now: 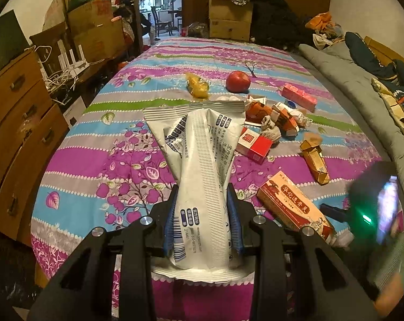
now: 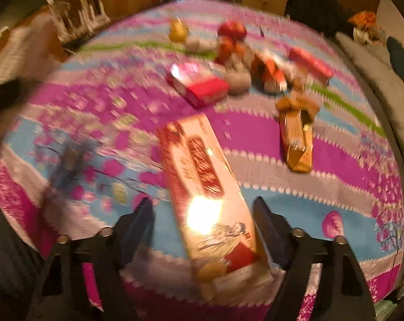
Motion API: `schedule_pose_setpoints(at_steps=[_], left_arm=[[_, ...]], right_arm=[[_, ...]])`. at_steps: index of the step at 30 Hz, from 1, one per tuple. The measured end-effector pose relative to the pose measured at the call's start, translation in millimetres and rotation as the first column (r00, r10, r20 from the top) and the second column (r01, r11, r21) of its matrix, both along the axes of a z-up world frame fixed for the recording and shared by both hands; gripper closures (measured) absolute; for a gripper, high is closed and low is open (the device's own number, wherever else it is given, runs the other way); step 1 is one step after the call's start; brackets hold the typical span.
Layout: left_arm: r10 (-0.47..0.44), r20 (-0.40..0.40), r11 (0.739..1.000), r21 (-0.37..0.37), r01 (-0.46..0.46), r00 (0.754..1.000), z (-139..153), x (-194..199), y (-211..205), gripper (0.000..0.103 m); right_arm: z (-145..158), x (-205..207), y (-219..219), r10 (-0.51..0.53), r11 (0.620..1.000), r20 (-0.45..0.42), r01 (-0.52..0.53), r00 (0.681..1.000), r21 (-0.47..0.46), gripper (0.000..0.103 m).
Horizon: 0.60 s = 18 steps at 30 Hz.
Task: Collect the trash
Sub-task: 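Grasp the long red-and-cream ointment box with the right tool while the left tool holds the wrapper, then carry both items to the green bin and open both tools over it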
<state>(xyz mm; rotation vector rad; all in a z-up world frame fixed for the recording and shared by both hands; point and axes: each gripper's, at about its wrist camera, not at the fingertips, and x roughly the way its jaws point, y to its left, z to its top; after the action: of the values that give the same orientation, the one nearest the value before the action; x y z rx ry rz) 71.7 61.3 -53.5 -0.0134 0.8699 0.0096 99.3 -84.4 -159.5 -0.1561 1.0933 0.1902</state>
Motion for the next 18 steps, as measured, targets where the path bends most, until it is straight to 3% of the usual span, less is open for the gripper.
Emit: schedule_pose_setpoints(at_steps=[3, 7, 12, 18], left_arm=[[0.002, -0.012, 1.000, 0.003, -0.002, 1.000, -3.4, -1.0, 1.3, 0.071], [-0.006, -0.028, 1.000, 0.008, 0.006, 1.000, -6.7, 0.7, -3.0, 0.071], [-0.062, -0.003, 0.998, 0.011, 0.062, 0.998, 2.9, -1.0, -21.8, 0.071], [-0.174, 0.046, 0.985, 0.014, 0.174, 0.984, 20.4, -2.6, -65.9, 0.071]], right_arm=[[-8.6, 0.5, -8.8, 0.002, 1.000, -0.005, -0.001, 1.000, 0.024, 0.037], [5.3, -17.8, -14.4, -0.005, 0.995, 0.043, 0.001, 0.999, 0.103, 0.038], [55.4, -52.9, -38.7, -0.109, 0.977, 0.141, 0.080, 0.984, 0.197, 0.038], [125.7, -105.3, -95.1, -0.277, 0.940, 0.262, 0.205, 0.924, 0.272, 0.038]])
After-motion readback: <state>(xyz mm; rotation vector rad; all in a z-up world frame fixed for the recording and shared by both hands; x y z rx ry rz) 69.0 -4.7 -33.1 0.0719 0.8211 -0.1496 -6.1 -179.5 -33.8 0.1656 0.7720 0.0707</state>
